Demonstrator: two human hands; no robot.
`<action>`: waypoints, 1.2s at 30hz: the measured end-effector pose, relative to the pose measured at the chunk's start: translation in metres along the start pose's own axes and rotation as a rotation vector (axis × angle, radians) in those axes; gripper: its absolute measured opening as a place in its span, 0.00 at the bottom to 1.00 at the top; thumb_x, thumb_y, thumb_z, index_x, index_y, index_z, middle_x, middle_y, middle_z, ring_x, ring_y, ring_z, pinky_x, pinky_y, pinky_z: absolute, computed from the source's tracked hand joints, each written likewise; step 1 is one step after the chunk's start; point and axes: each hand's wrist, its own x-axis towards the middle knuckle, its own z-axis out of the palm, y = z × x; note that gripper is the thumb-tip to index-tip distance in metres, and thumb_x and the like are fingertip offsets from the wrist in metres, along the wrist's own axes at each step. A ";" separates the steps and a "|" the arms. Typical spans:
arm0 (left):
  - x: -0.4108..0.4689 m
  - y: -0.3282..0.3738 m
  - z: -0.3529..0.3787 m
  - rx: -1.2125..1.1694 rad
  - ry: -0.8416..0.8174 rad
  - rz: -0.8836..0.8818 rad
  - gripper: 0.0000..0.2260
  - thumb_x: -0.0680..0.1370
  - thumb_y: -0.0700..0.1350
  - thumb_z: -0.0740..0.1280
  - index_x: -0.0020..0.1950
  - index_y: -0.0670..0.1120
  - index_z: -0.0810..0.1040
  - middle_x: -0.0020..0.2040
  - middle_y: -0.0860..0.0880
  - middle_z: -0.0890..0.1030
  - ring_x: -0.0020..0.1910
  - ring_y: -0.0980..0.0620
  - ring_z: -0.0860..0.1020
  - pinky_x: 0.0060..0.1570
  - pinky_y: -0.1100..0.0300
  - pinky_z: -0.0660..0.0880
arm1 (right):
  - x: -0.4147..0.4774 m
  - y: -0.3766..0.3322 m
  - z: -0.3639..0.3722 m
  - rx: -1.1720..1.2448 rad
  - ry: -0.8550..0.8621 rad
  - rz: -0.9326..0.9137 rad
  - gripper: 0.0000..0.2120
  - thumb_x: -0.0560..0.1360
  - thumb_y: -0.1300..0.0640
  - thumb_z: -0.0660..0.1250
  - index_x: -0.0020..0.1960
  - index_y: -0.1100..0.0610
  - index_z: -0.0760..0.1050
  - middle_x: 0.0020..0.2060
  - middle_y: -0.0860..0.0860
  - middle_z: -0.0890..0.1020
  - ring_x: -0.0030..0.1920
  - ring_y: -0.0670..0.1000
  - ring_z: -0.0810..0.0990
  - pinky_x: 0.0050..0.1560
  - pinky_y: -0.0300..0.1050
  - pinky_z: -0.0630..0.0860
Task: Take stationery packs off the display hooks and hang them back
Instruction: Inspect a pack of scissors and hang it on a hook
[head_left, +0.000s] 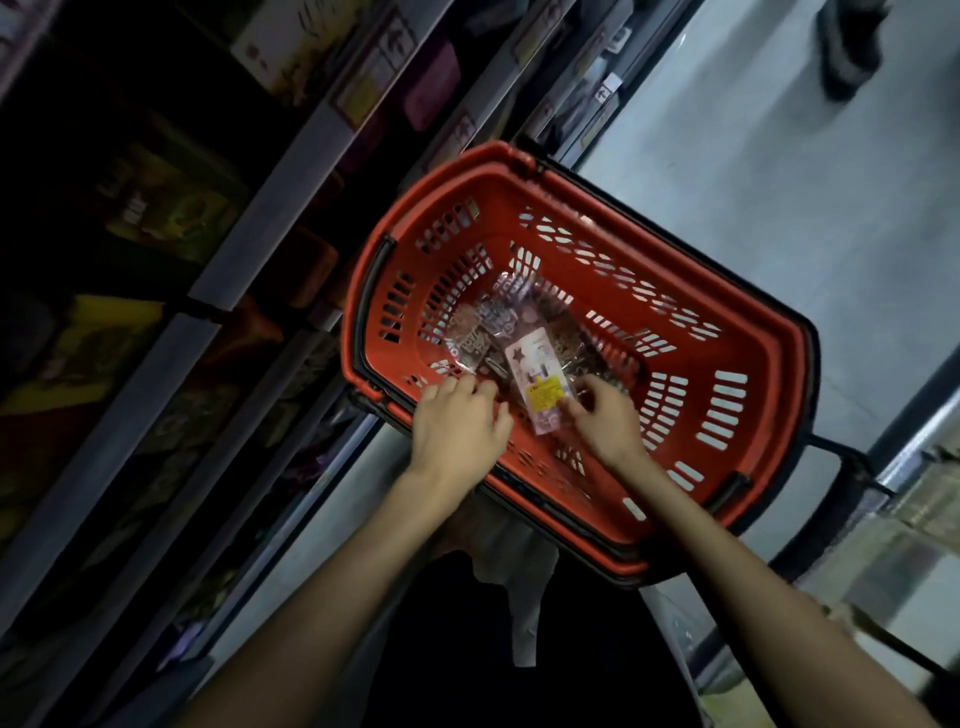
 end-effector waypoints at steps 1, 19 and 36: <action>0.005 0.005 -0.001 -0.061 -0.027 -0.021 0.17 0.83 0.56 0.59 0.59 0.47 0.81 0.54 0.47 0.83 0.56 0.44 0.80 0.57 0.50 0.72 | -0.006 -0.001 -0.007 0.078 0.026 0.000 0.09 0.79 0.53 0.70 0.57 0.55 0.81 0.48 0.50 0.86 0.47 0.51 0.83 0.45 0.46 0.75; 0.045 0.010 -0.011 -1.359 0.153 -0.583 0.11 0.83 0.45 0.68 0.40 0.47 0.81 0.36 0.47 0.81 0.32 0.56 0.78 0.38 0.59 0.73 | -0.051 -0.077 -0.017 0.367 0.116 -0.348 0.07 0.79 0.53 0.66 0.53 0.51 0.82 0.50 0.44 0.84 0.52 0.43 0.82 0.56 0.43 0.77; 0.032 -0.030 -0.030 -0.633 0.336 -0.402 0.16 0.83 0.49 0.68 0.39 0.42 0.82 0.28 0.63 0.69 0.27 0.68 0.67 0.32 0.78 0.67 | 0.067 -0.016 0.057 -0.082 -0.155 0.072 0.18 0.71 0.50 0.75 0.59 0.53 0.79 0.54 0.54 0.85 0.55 0.58 0.84 0.53 0.48 0.79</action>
